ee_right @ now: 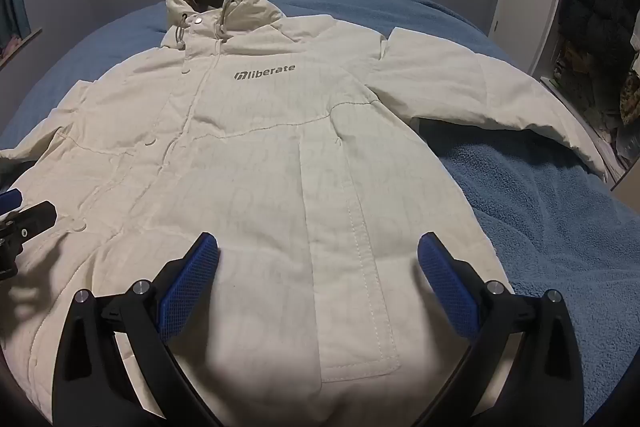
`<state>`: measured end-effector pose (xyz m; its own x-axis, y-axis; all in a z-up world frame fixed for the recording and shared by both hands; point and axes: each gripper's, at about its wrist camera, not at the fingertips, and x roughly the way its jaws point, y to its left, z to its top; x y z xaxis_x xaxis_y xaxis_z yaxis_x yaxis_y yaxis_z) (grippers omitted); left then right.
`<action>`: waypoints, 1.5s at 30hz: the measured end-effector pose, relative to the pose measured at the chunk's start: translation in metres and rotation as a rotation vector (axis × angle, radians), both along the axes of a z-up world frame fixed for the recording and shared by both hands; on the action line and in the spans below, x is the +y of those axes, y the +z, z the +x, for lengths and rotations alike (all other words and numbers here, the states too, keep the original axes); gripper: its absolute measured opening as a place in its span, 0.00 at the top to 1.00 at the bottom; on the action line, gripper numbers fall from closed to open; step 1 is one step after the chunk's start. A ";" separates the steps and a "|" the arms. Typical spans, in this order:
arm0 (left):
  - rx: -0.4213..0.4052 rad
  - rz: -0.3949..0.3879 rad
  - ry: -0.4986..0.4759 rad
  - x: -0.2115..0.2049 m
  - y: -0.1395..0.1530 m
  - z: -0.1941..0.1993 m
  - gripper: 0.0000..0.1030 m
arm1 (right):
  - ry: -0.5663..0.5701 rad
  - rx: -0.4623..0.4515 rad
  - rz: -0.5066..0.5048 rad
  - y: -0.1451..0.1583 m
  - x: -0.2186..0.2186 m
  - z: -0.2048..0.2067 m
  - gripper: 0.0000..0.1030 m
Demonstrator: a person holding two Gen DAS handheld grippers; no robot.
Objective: Fold large clothes
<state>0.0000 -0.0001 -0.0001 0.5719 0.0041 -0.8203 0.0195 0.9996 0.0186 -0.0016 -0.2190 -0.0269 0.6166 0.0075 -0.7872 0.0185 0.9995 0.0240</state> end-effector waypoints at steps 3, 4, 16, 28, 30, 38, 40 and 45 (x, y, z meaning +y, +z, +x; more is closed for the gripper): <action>0.001 0.000 0.000 0.000 0.000 0.000 0.06 | -0.001 0.000 0.001 0.000 0.000 0.000 0.06; 0.002 -0.001 0.000 0.000 0.000 0.000 0.06 | -0.001 0.000 0.002 0.000 0.000 0.000 0.06; 0.010 -0.006 -0.001 0.001 -0.002 -0.002 0.06 | 0.000 0.003 0.000 0.000 0.000 0.001 0.06; 0.013 -0.009 0.000 0.002 -0.002 -0.001 0.06 | 0.000 0.008 0.001 -0.001 0.000 0.003 0.06; 0.014 -0.009 -0.001 0.002 -0.002 -0.001 0.06 | 0.000 0.008 0.001 -0.001 0.000 0.003 0.06; 0.016 -0.010 -0.001 0.002 -0.002 -0.001 0.06 | 0.000 0.011 0.002 -0.001 -0.001 0.005 0.06; 0.017 -0.010 -0.001 0.002 -0.003 -0.001 0.06 | 0.000 0.011 0.002 -0.002 -0.001 0.005 0.06; 0.018 -0.011 -0.001 0.001 -0.004 0.000 0.06 | 0.000 0.013 0.002 -0.002 -0.001 0.003 0.06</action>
